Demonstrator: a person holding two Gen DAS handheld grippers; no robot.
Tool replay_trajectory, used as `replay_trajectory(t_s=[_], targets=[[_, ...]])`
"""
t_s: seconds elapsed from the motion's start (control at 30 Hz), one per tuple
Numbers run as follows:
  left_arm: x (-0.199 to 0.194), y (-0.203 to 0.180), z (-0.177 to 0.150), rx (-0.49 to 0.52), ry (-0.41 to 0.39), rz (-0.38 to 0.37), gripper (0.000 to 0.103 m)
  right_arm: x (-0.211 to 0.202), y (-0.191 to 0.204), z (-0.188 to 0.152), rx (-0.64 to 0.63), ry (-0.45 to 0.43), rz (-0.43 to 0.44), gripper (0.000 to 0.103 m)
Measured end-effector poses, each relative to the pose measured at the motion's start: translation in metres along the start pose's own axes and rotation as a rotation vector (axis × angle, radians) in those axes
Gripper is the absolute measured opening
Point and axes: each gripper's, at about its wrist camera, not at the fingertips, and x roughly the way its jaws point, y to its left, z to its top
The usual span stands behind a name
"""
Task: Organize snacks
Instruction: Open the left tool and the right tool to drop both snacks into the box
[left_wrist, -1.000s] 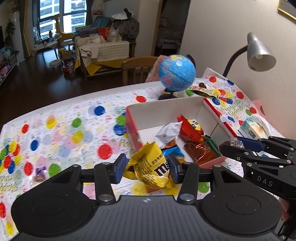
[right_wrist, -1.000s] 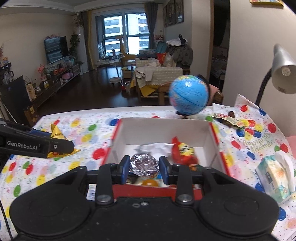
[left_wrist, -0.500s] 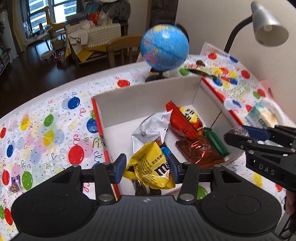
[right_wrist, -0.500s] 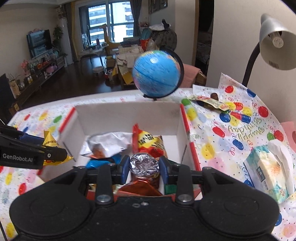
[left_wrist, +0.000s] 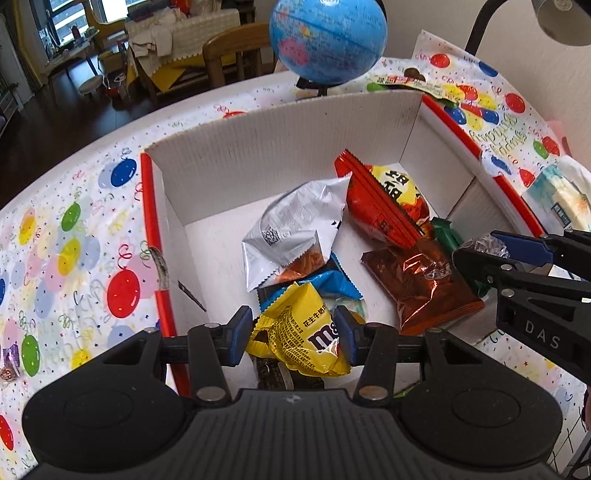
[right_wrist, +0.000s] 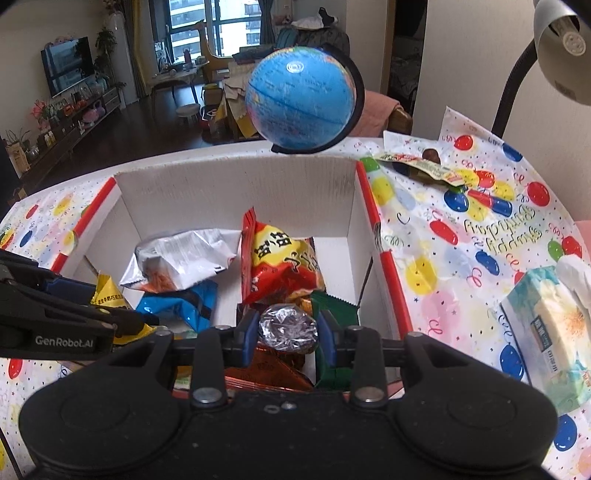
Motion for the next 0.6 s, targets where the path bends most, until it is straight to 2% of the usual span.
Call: replay_trajectory(t_s=[0.43, 0.57, 0.6], targets=[[0.005, -0.006, -0.001, 0.033, 0.001, 0.014, 0.048, 0.004, -0.001, -0.01, 0.031, 0.011, 0.004, 0.04], [-0.002, -0.004, -0.002, 0.029, -0.018, 0.014, 0.06, -0.001, 0.001, -0.01, 0.027, 0.0, 0.005, 0.05], [-0.004, -0.003, -0.003, 0.026, -0.024, 0.01, 0.06, -0.003, 0.002, -0.01, 0.026, -0.004, 0.006, 0.051]])
